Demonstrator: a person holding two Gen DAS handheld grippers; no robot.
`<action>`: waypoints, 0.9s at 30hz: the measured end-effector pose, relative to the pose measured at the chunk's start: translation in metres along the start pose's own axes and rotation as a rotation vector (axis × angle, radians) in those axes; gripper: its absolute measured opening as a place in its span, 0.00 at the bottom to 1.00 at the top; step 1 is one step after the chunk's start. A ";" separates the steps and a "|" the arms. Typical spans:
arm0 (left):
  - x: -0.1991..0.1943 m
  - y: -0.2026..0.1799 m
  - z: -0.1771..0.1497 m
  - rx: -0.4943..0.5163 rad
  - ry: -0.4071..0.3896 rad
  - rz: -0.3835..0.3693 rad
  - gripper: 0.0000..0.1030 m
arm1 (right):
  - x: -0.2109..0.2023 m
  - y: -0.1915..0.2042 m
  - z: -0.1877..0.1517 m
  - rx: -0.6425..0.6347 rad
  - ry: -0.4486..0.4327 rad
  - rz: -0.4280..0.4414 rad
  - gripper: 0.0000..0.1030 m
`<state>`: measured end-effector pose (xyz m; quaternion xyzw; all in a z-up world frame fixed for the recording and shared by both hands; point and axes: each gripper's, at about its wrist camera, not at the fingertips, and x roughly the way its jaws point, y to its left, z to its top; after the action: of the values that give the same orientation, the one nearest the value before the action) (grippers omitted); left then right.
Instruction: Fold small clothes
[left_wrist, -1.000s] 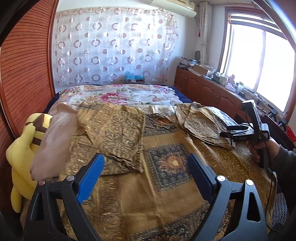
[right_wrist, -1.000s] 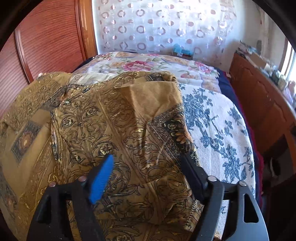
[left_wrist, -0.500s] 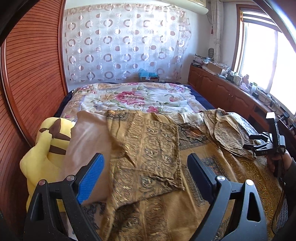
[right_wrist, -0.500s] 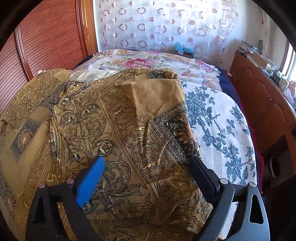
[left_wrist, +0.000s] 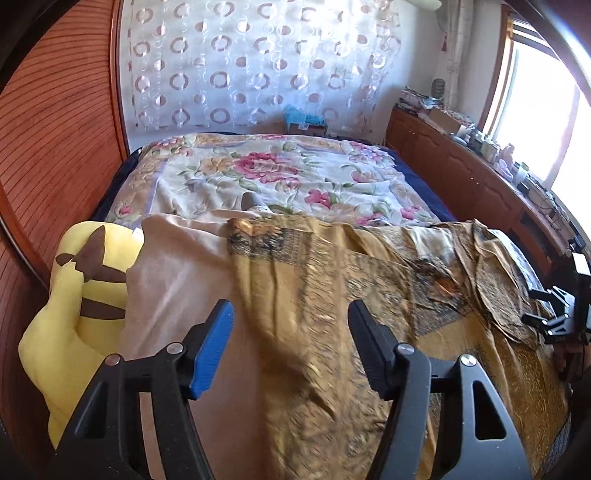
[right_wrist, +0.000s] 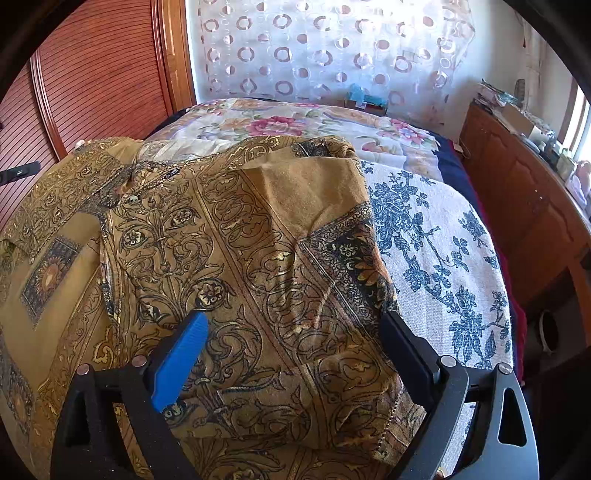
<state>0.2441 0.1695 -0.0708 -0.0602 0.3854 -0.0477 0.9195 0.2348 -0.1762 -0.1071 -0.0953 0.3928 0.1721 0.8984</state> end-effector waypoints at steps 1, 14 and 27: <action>0.003 0.003 0.002 -0.006 0.006 0.002 0.64 | 0.000 0.000 0.000 -0.004 0.004 0.005 0.92; 0.043 0.024 0.016 -0.051 0.119 -0.027 0.47 | 0.006 -0.038 0.069 0.043 -0.044 0.037 0.89; 0.042 0.005 0.022 0.024 0.111 -0.013 0.21 | 0.059 -0.055 0.101 0.097 0.053 0.056 0.68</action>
<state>0.2894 0.1703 -0.0852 -0.0489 0.4347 -0.0616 0.8971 0.3607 -0.1826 -0.0807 -0.0450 0.4267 0.1755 0.8860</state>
